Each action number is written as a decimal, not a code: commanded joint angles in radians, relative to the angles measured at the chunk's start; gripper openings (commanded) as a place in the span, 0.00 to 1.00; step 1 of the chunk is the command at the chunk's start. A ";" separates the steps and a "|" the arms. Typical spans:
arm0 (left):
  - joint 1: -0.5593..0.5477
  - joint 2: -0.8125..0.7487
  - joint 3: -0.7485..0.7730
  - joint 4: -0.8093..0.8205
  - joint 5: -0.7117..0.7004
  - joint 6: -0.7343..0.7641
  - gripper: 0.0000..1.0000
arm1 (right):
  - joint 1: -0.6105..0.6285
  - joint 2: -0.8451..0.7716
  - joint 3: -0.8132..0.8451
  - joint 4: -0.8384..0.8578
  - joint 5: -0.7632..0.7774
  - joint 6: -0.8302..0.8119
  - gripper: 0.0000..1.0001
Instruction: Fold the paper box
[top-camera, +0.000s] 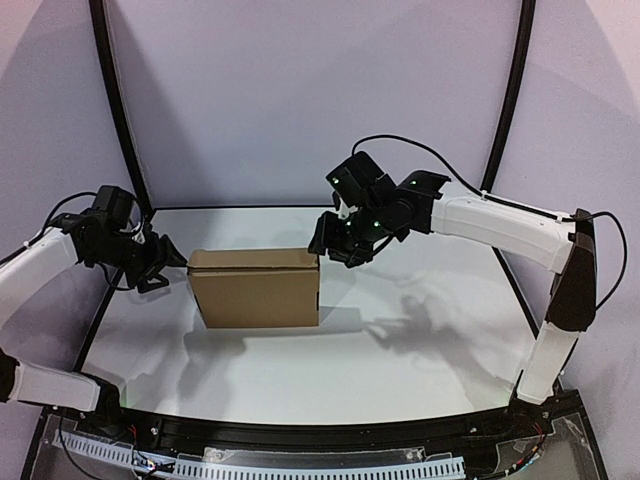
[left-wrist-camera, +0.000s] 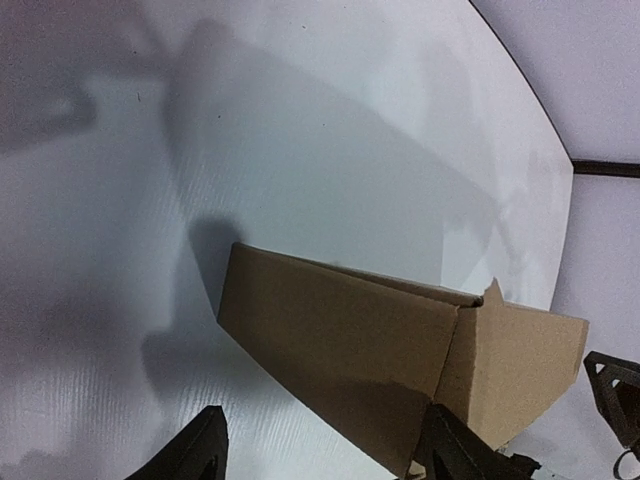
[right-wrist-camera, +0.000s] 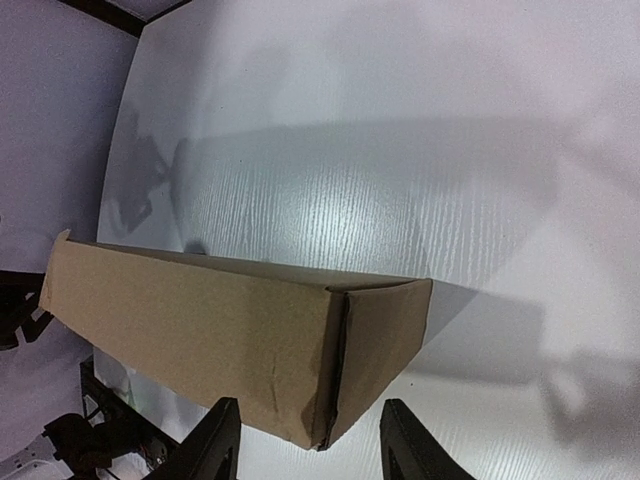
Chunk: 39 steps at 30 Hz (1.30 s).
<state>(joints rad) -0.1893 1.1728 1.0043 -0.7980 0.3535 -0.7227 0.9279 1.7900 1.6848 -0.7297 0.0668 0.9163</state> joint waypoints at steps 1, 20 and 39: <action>0.020 -0.048 -0.020 0.068 0.075 -0.028 0.68 | -0.004 0.016 -0.010 0.034 -0.011 0.012 0.50; 0.047 -0.039 -0.052 0.166 0.191 -0.026 0.63 | -0.005 0.068 -0.004 0.025 -0.032 0.030 0.49; 0.047 0.017 -0.153 0.197 0.252 -0.015 0.20 | -0.005 0.076 -0.021 0.002 -0.023 0.053 0.48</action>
<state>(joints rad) -0.1433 1.1744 0.9052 -0.5395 0.6230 -0.7477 0.9272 1.8412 1.6825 -0.7181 0.0410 0.9561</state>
